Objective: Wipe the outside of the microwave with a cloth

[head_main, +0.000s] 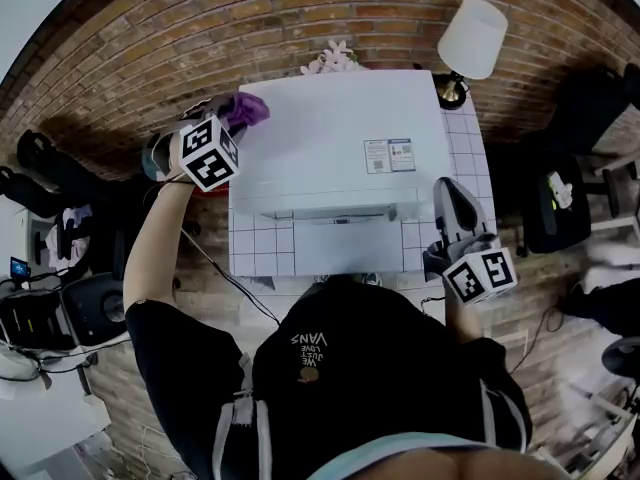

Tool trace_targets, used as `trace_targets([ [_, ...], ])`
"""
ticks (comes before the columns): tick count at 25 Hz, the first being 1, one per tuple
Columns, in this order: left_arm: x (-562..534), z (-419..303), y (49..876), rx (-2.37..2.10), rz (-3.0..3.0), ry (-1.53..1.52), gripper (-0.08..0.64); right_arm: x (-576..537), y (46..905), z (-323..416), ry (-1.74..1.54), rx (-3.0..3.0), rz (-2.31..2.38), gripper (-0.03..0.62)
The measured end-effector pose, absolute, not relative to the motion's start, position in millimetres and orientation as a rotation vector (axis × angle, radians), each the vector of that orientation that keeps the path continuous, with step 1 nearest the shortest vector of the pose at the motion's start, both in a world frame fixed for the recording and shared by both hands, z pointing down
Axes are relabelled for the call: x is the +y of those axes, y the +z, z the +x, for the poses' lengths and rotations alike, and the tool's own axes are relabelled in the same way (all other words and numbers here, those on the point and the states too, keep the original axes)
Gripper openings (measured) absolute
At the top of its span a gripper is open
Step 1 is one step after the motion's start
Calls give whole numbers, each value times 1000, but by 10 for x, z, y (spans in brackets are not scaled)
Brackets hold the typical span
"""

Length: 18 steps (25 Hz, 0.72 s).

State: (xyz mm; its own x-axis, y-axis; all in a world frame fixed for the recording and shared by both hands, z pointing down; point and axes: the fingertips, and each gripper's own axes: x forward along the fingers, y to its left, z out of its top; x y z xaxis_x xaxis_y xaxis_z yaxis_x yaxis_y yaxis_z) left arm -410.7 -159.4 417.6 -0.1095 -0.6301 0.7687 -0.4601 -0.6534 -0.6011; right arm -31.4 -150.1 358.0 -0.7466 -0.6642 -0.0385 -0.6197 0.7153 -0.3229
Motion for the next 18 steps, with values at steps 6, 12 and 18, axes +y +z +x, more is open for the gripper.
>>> trace_targets([
  [6, -1257, -4286, 4307, 1231, -2022, -1903, 141, -1404, 3586, -592, -449, 2789, -981, 3],
  [12, -1372, -3871, 4345, 1088, -2045, -1878, 141, -1364, 3582, -424, -449, 2756, -1038, 3],
  [18, -1732, -3151, 4303, 919, -2065, -1810, 141, -1377, 3618, -13, -458, 2699, -1135, 4],
])
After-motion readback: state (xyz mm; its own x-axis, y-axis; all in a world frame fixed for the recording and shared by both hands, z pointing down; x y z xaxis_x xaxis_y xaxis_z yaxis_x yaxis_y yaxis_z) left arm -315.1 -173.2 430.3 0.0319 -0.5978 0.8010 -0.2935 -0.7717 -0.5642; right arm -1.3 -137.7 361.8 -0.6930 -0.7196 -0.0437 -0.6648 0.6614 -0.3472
